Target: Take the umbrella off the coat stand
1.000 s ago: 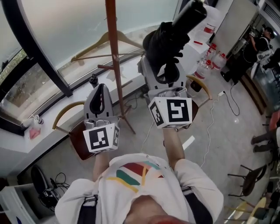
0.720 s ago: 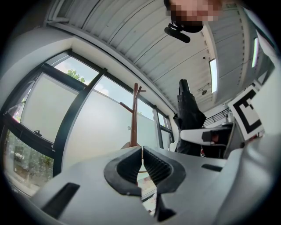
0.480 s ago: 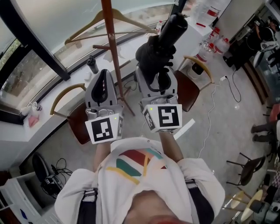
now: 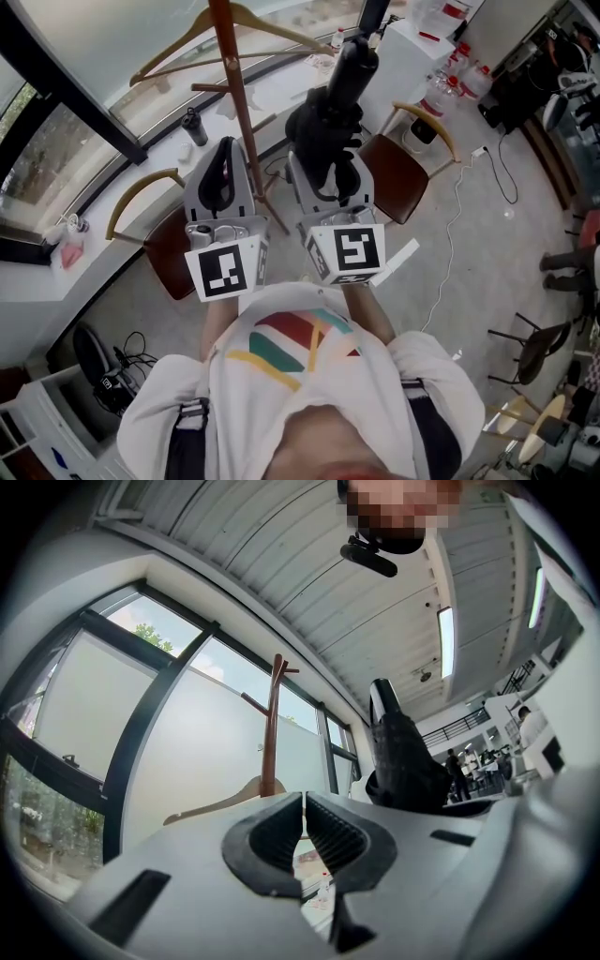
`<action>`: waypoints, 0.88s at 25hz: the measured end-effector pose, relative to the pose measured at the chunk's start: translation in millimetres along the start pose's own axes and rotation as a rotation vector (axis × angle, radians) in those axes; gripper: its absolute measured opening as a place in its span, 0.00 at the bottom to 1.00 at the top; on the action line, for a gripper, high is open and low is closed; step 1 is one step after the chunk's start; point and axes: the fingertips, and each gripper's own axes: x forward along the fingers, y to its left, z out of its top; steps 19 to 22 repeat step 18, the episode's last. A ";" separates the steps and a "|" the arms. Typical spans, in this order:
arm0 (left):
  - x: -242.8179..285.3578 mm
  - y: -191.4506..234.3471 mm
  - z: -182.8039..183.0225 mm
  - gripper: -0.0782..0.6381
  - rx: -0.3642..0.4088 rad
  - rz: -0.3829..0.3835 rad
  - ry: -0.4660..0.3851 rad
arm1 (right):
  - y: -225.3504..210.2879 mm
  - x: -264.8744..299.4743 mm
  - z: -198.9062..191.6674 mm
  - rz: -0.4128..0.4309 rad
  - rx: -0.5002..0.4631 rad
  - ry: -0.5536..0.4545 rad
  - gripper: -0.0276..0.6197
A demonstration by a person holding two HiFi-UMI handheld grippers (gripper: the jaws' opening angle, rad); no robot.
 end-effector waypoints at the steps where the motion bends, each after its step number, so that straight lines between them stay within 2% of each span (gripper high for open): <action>1: 0.3 0.2 -0.1 0.12 0.000 -0.001 0.000 | -0.3 0.3 -0.7 -0.001 0.001 0.002 0.40; 22: -0.3 4.7 -1.8 0.12 0.002 -0.008 0.001 | -4.4 1.4 -3.6 -0.030 0.011 0.003 0.40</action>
